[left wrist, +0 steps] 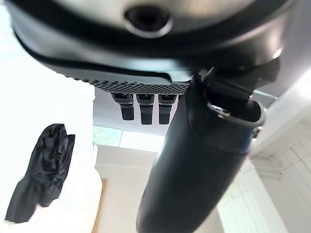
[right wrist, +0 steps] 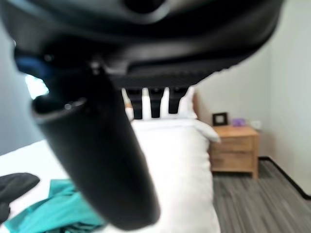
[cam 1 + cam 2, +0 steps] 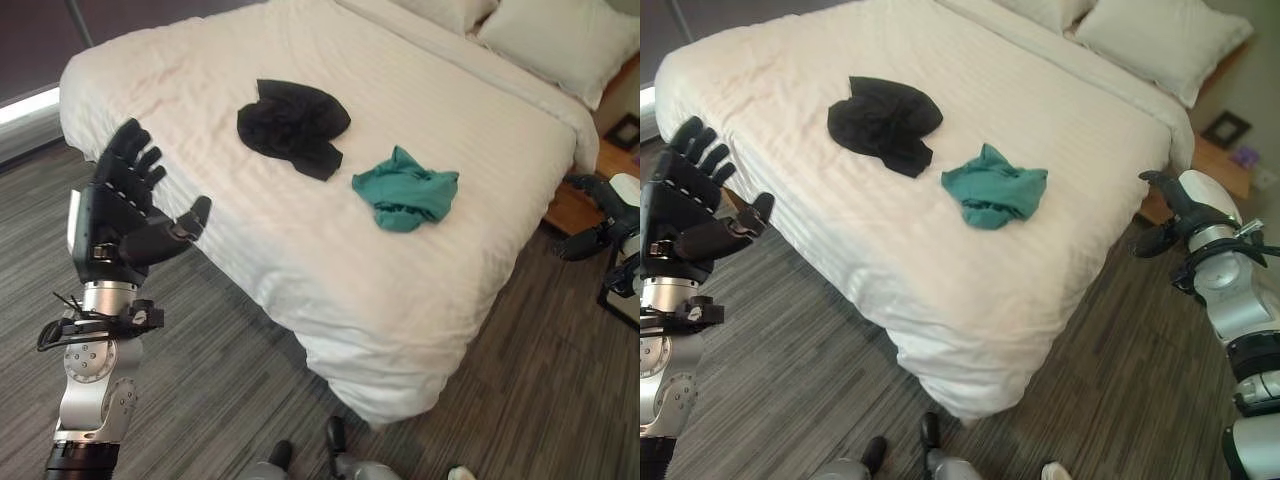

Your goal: Pick up bed clothes into laundry basket.

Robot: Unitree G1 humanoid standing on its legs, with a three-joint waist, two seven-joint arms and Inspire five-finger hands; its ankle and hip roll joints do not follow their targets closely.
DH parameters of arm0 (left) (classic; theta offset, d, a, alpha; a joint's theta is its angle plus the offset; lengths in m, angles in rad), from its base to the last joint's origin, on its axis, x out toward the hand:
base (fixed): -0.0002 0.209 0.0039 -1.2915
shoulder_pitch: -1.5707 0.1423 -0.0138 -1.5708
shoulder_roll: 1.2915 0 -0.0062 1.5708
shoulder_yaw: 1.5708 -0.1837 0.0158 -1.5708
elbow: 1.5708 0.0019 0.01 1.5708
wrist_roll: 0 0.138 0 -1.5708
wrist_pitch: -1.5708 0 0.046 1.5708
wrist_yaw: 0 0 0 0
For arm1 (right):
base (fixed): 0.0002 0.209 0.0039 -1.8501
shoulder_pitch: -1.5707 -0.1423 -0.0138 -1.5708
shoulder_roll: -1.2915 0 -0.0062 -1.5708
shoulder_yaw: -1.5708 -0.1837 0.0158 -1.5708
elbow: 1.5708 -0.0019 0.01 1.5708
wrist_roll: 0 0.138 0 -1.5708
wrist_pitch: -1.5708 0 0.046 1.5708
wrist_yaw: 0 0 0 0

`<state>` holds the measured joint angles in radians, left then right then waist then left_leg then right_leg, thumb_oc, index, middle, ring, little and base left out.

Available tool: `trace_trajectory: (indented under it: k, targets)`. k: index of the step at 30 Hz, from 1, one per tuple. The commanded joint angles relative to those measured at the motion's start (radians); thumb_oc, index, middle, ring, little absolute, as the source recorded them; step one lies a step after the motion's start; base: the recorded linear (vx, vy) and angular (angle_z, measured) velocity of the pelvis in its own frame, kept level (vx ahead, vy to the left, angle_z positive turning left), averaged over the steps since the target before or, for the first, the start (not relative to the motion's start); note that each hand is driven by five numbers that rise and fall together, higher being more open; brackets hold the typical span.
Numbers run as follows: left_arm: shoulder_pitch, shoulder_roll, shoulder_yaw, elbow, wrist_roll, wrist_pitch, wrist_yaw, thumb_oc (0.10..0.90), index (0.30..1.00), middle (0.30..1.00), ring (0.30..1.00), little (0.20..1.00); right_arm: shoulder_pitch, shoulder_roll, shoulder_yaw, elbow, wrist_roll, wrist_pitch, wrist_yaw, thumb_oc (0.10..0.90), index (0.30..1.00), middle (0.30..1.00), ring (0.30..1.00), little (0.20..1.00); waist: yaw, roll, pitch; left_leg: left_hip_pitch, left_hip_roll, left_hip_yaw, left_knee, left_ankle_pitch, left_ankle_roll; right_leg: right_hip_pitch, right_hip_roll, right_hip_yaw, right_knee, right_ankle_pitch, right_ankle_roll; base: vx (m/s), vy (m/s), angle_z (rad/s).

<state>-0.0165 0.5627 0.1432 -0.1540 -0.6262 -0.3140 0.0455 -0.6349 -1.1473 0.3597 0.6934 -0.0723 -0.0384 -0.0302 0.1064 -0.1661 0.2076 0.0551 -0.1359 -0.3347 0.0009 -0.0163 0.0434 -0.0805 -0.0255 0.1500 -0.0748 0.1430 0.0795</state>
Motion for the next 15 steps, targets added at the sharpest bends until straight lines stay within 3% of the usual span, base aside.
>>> trace_trajectory:
  k: [1, 8, 12, 15]
  targets:
    - [0.016, 0.065, 0.059, -0.270, -0.017, -0.109, -0.038, 0.800, 0.900, 0.900, 0.900, 0.900, -0.271, -0.096, 0.109, 0.055, -0.030, -0.050, -0.071, 0.800, 0.900, 0.900, 0.900, 0.900, 0.080, 0.043, -0.129, -0.034, 0.024, -0.091, -0.070, 0.048, -0.061, 0.008, 0.026, -0.031, 0.008, -0.042, 0.071, 0.14, -0.059, 0.29]
    - [0.041, 0.132, 0.128, -0.306, -0.037, -0.149, 0.003, 0.800, 0.900, 0.900, 0.900, 0.900, -0.463, -0.032, 0.258, 0.212, 0.009, -0.049, -0.102, 0.800, 0.900, 0.900, 0.900, 0.900, 0.153, 0.065, -0.105, -0.109, 0.006, -0.175, -0.080, 0.087, -0.090, -0.007, 0.009, -0.135, -0.001, -0.071, 0.045, 0.04, -0.086, 0.46]
    - [0.051, 0.222, 0.174, -0.316, -0.060, -0.159, 0.012, 0.800, 0.900, 0.900, 0.900, 0.900, -0.688, 0.004, 0.421, 0.377, 0.015, -0.028, -0.112, 0.800, 0.900, 0.900, 0.900, 0.900, 0.197, 0.110, -0.068, -0.185, -0.006, -0.217, -0.084, 0.120, -0.109, -0.059, 0.010, -0.171, -0.006, -0.074, 0.036, -0.08, -0.086, 0.47]
    - [0.070, 0.227, 0.193, -0.317, -0.068, -0.150, 0.007, 0.800, 0.900, 0.900, 0.900, 0.900, -0.743, 0.020, 0.466, 0.434, 0.017, -0.023, -0.107, 0.800, 0.900, 0.900, 0.900, 0.900, 0.205, 0.130, -0.057, -0.207, -0.011, -0.229, -0.085, 0.131, -0.113, -0.075, 0.013, -0.176, -0.005, -0.075, 0.032, -0.03, -0.073, 0.41]
